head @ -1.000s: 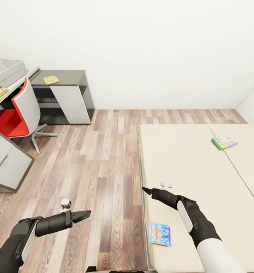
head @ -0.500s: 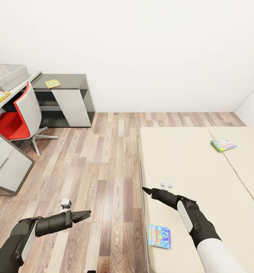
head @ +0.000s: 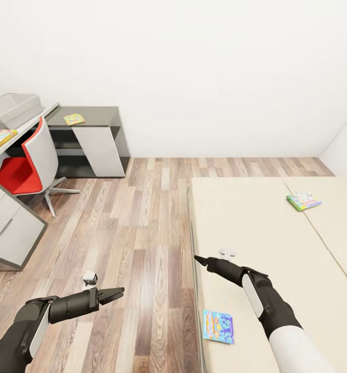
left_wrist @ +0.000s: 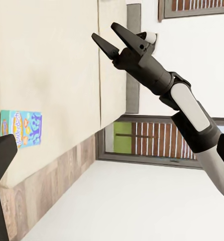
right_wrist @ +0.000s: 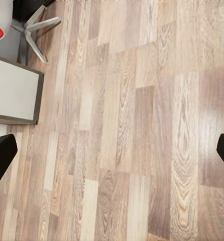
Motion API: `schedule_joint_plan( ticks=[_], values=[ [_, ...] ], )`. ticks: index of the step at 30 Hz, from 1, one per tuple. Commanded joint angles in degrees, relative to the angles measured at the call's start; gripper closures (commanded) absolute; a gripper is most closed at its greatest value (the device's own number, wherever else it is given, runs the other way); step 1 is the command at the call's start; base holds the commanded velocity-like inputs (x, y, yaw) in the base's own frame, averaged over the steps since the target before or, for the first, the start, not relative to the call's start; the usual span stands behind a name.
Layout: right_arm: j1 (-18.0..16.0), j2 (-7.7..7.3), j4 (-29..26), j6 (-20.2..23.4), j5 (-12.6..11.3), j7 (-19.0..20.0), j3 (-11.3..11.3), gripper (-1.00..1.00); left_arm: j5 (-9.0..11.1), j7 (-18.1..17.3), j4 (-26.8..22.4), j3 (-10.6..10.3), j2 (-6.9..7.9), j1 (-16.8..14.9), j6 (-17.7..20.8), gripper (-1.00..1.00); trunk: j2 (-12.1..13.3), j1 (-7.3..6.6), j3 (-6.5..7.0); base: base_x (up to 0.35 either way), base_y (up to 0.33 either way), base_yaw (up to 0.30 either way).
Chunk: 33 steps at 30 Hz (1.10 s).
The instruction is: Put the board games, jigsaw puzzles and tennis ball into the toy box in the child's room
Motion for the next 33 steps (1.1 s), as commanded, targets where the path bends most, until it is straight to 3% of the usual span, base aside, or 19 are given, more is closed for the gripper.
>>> schedule_joint_plan(
  ticks=[1,33],
  values=[
    [-0.03,0.07,-0.03,0.49,-0.35,0.15,-0.23,-1.00,0.05,-0.17,-0.01,0.00,0.02,-0.02,0.60,-1.00,-0.09,0.03,0.01,0.000,0.000,0.000],
    [-0.03,0.08,-0.03,0.40,-0.21,0.15,-0.23,-1.00,0.05,-0.10,-0.01,0.00,0.05,-0.02,0.60,-1.00,-0.09,0.03,3.02,0.000,0.000,0.000]
  ],
)
